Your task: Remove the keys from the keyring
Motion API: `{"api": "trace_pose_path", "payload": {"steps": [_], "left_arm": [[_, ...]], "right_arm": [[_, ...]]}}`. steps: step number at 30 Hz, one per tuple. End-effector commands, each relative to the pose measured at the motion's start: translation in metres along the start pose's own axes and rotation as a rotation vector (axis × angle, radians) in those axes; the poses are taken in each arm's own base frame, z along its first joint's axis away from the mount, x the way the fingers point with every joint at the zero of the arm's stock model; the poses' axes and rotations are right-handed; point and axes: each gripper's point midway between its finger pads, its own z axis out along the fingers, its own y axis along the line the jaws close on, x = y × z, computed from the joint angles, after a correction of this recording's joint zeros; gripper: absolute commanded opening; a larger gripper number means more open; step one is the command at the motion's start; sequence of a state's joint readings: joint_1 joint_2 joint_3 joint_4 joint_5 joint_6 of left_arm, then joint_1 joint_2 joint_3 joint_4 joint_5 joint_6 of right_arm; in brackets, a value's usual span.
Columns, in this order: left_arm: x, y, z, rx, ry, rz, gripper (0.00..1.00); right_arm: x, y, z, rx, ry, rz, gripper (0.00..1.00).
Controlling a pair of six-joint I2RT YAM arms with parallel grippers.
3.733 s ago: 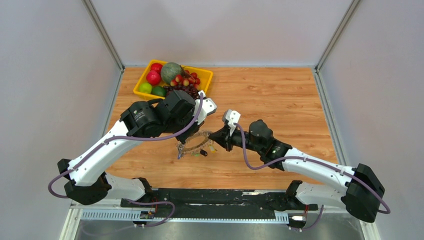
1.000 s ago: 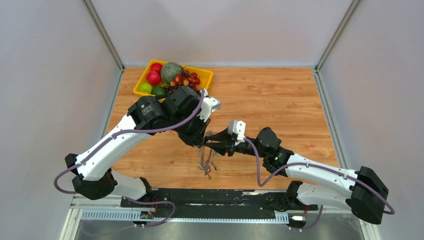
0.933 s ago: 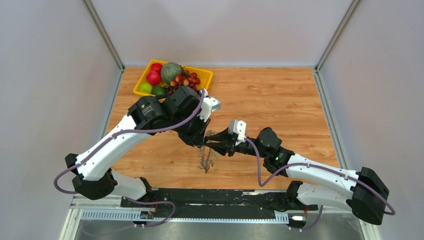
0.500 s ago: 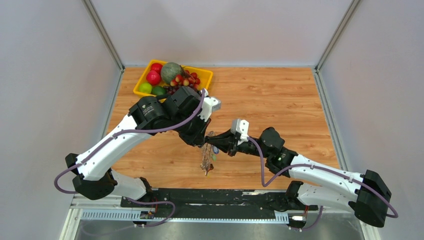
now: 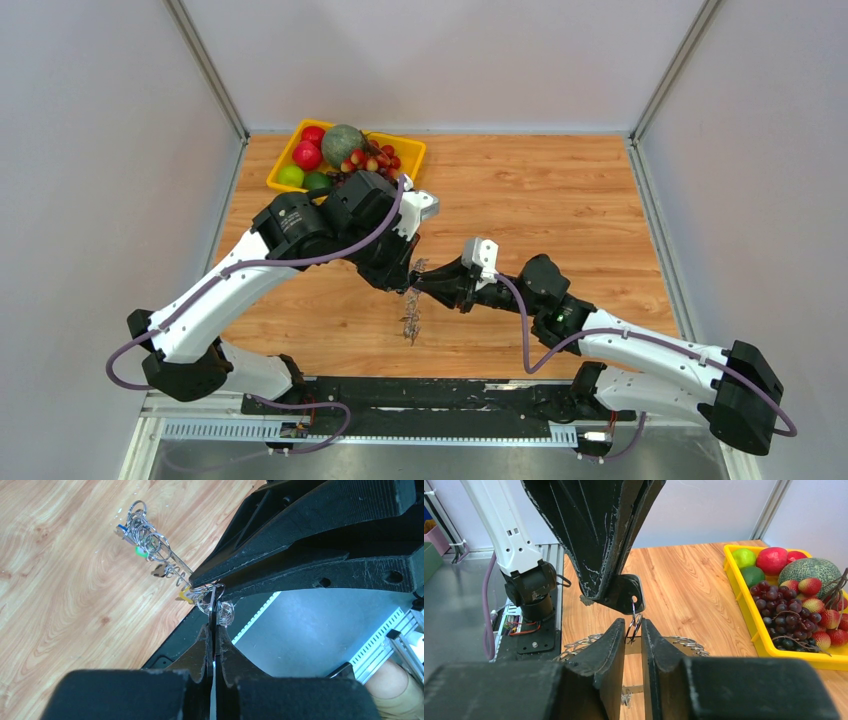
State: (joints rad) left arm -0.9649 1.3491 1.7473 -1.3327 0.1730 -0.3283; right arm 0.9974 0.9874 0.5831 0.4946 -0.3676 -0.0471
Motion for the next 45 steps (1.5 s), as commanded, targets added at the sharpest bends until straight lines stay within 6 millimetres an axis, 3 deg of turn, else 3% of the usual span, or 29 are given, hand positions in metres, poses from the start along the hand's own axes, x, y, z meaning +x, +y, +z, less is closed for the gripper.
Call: {"api": "trace_pose_path", "payload": {"steps": [1, 18, 23, 30, 45], "left_arm": [[-0.022, -0.012, -0.021, 0.054, -0.137, 0.002, 0.0], [-0.022, -0.006, -0.025, 0.031, -0.149, 0.003, 0.0], [-0.022, -0.006, -0.025, 0.027, -0.151, 0.005, 0.0], [-0.022, -0.003, -0.026, 0.013, -0.155, 0.003, 0.0], [-0.007, 0.02, -0.004, -0.009, -0.13, -0.037, 0.0]], "right_arm": [[-0.013, -0.001, 0.002, 0.005, -0.015, 0.002, 0.21], [-0.007, -0.004, -0.004, 0.035, 0.003, 0.005, 0.34], [-0.006, -0.004, -0.006, 0.039, 0.008, 0.011, 0.3], [-0.007, -0.003, -0.008, 0.039, 0.009, 0.013, 0.0], [-0.041, 0.002, -0.024, 0.046, -0.113, -0.015, 0.0]]}}
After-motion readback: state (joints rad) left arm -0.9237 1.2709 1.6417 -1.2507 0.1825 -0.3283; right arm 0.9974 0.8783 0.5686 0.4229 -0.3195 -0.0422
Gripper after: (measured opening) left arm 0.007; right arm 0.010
